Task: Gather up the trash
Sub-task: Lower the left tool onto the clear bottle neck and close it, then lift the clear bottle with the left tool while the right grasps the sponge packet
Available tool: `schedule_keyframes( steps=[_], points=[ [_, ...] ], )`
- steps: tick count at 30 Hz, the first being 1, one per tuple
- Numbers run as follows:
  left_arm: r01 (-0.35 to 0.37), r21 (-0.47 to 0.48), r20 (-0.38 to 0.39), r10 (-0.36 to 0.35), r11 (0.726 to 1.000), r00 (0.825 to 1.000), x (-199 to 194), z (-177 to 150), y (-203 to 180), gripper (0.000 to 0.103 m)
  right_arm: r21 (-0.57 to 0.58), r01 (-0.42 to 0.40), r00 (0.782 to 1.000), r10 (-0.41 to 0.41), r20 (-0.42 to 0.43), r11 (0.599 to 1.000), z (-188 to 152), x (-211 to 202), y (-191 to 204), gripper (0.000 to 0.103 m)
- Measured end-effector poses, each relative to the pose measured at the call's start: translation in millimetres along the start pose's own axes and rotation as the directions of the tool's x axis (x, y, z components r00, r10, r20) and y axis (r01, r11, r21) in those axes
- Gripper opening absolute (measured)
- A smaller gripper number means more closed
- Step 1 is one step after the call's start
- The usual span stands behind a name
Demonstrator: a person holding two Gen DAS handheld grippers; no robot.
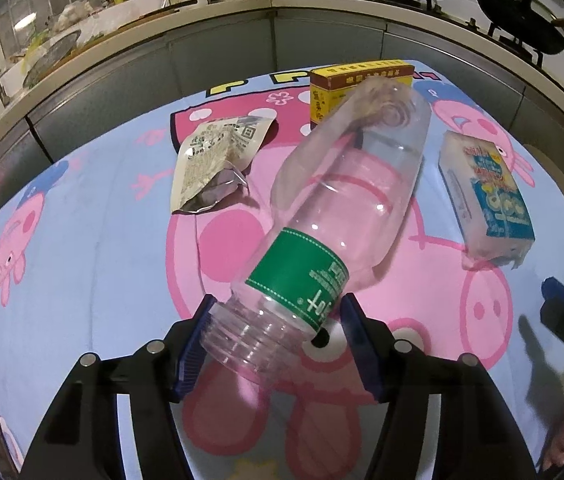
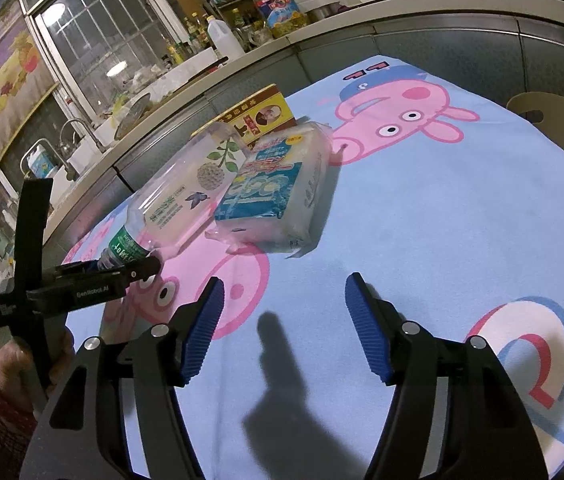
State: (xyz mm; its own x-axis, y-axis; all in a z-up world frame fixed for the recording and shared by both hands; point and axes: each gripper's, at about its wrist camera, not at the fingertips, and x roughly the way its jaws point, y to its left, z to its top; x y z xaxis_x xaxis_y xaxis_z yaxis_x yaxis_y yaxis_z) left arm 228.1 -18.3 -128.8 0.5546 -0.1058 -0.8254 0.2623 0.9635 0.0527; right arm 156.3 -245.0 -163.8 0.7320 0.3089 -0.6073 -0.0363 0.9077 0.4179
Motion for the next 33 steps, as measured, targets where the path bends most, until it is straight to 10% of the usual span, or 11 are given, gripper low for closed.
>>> schedule_keyframes(
  steps=[19, 22, 33],
  points=[
    [0.052, 0.016, 0.014, -0.052, 0.999, 0.999, -43, -69, 3, 0.04, -0.005, 0.004, 1.0, -0.004, 0.002, 1.0, 0, 1, 1, 0.064],
    [0.029, 0.012, 0.009, -0.029, 1.0, 1.0, -50, -85, 4, 0.066, -0.005, 0.004, 1.0, -0.004, 0.002, 1.0, 0, 1, 1, 0.064],
    [0.001, -0.012, 0.101, 0.0, 1.0, 0.995, -80, -68, 8, 0.084, -0.004, 0.005, 1.0, -0.005, 0.002, 1.0, 0, 1, 2, 0.065]
  ],
)
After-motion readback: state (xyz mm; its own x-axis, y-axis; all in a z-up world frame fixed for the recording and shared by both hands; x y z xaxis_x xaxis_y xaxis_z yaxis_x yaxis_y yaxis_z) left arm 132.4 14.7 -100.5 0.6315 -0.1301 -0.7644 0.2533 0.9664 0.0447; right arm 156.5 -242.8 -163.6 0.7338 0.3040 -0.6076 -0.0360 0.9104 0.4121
